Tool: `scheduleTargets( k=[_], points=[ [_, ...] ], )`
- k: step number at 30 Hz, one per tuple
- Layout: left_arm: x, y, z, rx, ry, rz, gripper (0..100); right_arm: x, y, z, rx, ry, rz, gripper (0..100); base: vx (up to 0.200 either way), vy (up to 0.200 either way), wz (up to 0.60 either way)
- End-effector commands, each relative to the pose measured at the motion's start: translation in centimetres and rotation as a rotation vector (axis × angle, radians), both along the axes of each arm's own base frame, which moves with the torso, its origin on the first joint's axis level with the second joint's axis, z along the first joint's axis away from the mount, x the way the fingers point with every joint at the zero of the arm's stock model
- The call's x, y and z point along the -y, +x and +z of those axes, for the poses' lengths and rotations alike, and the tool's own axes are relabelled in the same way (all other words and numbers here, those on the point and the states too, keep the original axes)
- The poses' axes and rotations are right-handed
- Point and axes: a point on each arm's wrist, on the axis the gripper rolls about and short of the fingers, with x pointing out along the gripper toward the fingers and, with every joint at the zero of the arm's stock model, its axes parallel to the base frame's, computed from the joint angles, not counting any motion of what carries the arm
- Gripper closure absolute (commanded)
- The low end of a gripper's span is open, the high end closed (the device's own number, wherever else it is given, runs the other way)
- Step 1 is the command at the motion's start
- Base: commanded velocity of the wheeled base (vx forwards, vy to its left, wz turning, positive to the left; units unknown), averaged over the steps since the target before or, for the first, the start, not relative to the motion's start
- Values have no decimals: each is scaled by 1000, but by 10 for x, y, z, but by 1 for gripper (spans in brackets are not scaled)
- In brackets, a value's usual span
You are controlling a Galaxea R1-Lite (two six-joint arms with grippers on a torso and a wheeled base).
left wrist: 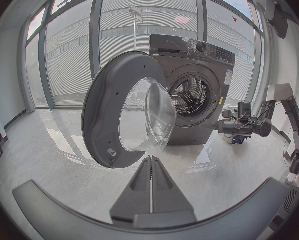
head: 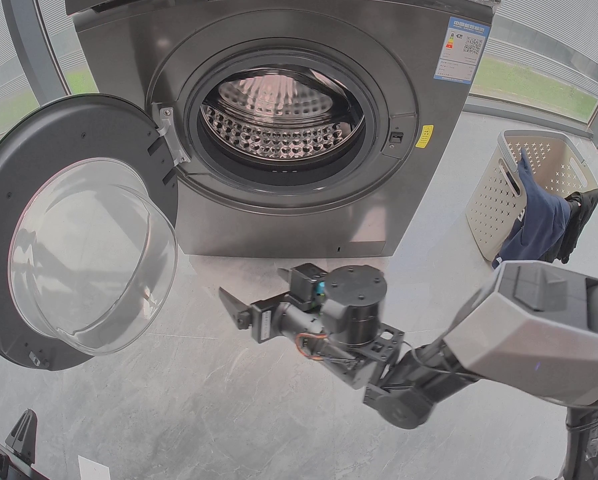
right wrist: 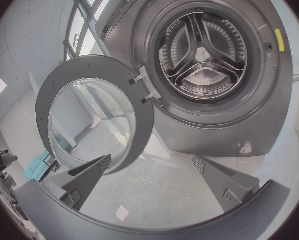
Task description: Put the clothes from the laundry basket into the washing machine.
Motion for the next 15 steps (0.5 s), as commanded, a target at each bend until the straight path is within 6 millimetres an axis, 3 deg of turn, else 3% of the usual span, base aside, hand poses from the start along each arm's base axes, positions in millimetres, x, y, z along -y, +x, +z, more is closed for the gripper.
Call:
scheduleTargets(
  k=[1, 2, 3, 4, 9, 12, 15],
  points=[
    [0, 0, -5, -1, 5, 1, 100, 128, -46, 53, 52, 20, -151, 0, 0, 0, 0],
    [0, 0, -5, -1, 7, 1, 100, 142, -49, 55, 55, 22, -177, 0, 0, 0, 0],
    [0, 0, -5, -1, 7, 1, 100, 142, -49, 55, 55, 22, -177, 0, 0, 0, 0],
    [0, 0, -5, -1, 9, 2, 100, 179, -58, 59, 60, 21, -251, 0, 0, 0, 0],
    [0, 0, -5, 2, 21, 2, 100, 249, -78, 67, 84, 14, -400, 0, 0, 0, 0],
    [0, 0, -5, 2, 24, 2, 100, 273, -96, 68, 111, -11, -433, 0, 0, 0, 0],
    [0, 0, -5, 2, 24, 2, 100, 284, -119, 62, 111, -40, -448, 0, 0, 0, 0]
  ],
)
